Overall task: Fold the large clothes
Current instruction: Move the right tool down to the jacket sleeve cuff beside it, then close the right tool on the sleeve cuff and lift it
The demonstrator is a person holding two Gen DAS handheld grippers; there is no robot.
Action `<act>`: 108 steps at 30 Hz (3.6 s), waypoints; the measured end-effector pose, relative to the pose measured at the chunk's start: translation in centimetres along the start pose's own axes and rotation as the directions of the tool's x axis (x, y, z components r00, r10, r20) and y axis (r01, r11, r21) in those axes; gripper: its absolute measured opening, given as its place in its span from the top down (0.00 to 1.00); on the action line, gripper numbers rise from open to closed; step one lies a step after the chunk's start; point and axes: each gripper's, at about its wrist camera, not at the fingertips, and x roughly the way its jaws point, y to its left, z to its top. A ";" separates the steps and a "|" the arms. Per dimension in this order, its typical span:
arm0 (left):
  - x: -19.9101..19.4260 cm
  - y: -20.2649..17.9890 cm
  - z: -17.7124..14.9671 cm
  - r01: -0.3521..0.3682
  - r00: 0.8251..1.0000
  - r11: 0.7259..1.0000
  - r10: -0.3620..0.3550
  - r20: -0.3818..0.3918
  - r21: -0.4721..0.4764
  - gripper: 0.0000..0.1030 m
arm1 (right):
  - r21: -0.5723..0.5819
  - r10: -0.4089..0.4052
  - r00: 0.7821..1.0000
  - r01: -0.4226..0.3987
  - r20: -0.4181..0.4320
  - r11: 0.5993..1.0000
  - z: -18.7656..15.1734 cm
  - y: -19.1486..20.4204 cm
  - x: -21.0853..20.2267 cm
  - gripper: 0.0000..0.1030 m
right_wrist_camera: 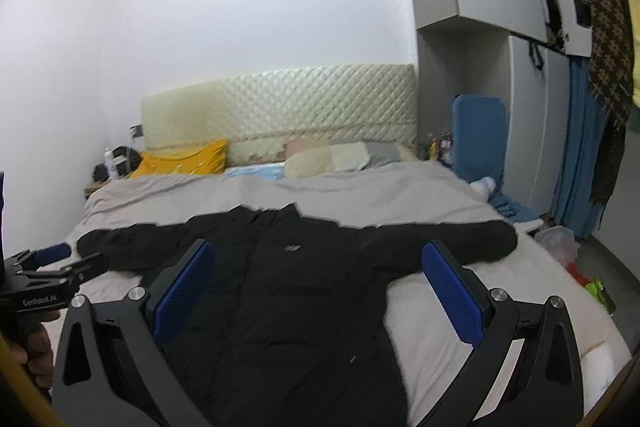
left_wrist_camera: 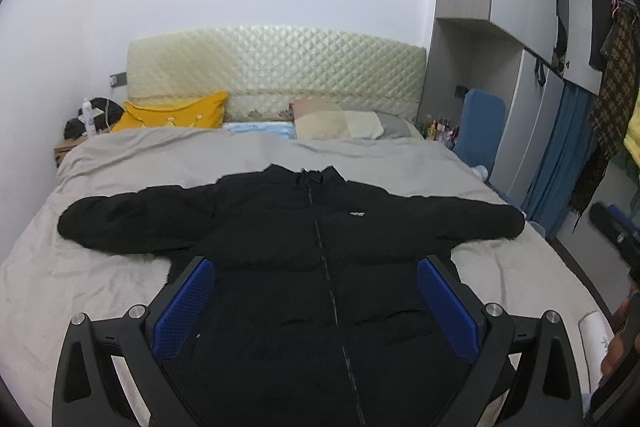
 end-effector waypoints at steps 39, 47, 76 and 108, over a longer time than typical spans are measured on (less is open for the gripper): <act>18.3 4.8 -4.5 -0.091 0.994 0.990 0.083 -0.071 -0.109 0.00 | 0.672 -0.231 0.953 0.303 -0.198 0.675 -12.7 -40.2 29.2 0.09; 21.1 5.2 -5.3 -0.103 0.992 0.986 0.092 -0.092 -0.129 0.00 | 0.741 -0.144 0.979 0.203 -0.144 0.639 -15.4 -42.6 35.0 0.16; 20.0 6.8 -4.7 -0.212 0.975 0.975 0.205 -0.087 -0.066 0.00 | 0.641 -0.286 0.958 0.213 0.010 0.737 -5.0 -43.2 29.4 0.92; 10.5 8.3 -4.2 -0.177 0.984 0.984 0.177 0.020 -0.035 0.00 | 0.049 0.111 0.973 -0.123 0.201 0.991 14.5 -0.7 21.0 0.92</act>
